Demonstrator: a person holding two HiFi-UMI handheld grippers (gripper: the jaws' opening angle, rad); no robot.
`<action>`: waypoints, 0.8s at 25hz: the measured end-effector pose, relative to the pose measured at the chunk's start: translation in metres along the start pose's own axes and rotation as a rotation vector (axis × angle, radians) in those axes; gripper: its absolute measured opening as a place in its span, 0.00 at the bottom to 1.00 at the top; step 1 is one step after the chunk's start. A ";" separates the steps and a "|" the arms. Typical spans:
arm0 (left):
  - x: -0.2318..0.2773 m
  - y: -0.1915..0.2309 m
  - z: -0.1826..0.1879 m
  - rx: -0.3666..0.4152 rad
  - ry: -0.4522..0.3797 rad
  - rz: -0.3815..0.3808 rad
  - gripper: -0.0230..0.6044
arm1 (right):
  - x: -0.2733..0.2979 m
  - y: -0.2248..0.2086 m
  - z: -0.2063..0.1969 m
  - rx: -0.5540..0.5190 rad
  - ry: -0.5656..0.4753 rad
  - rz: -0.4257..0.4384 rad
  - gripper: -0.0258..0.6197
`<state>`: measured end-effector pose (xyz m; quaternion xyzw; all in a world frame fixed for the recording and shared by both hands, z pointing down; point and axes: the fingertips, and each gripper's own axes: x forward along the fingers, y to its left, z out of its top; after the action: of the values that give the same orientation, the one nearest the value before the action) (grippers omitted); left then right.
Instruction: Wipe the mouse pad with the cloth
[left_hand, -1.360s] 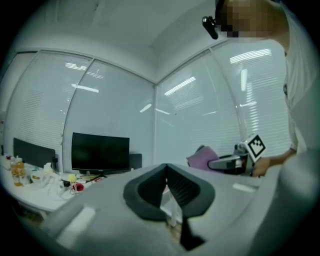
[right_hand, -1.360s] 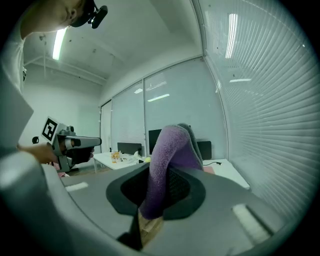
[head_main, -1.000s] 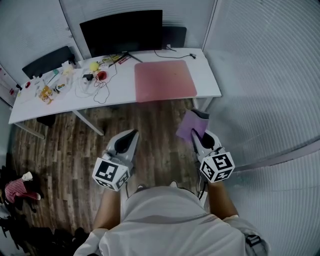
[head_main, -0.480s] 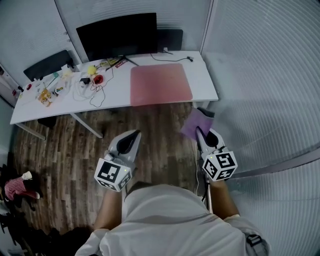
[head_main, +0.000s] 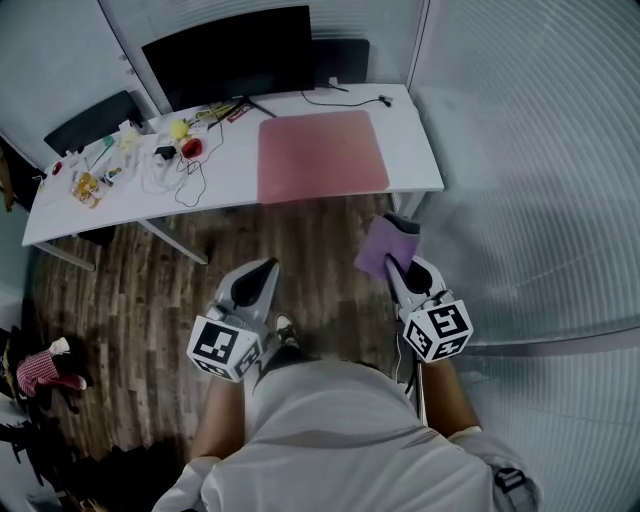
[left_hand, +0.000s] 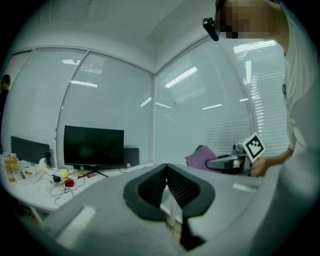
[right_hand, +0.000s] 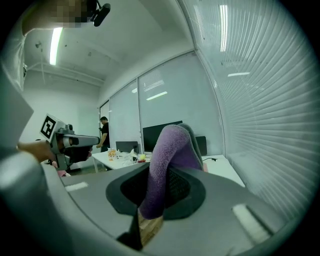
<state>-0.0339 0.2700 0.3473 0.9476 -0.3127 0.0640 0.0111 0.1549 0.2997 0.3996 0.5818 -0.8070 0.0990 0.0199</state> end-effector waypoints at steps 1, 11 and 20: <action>0.006 0.003 -0.002 0.000 -0.001 -0.005 0.04 | 0.004 -0.004 -0.003 0.001 0.007 -0.004 0.13; 0.053 0.087 -0.009 -0.027 -0.008 -0.060 0.04 | 0.096 -0.025 0.012 0.018 0.036 -0.078 0.13; 0.060 0.224 -0.012 -0.050 0.003 -0.037 0.04 | 0.233 0.008 0.030 0.023 0.065 -0.063 0.13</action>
<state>-0.1209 0.0547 0.3630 0.9526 -0.2965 0.0574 0.0366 0.0751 0.0791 0.4037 0.6035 -0.7861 0.1264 0.0424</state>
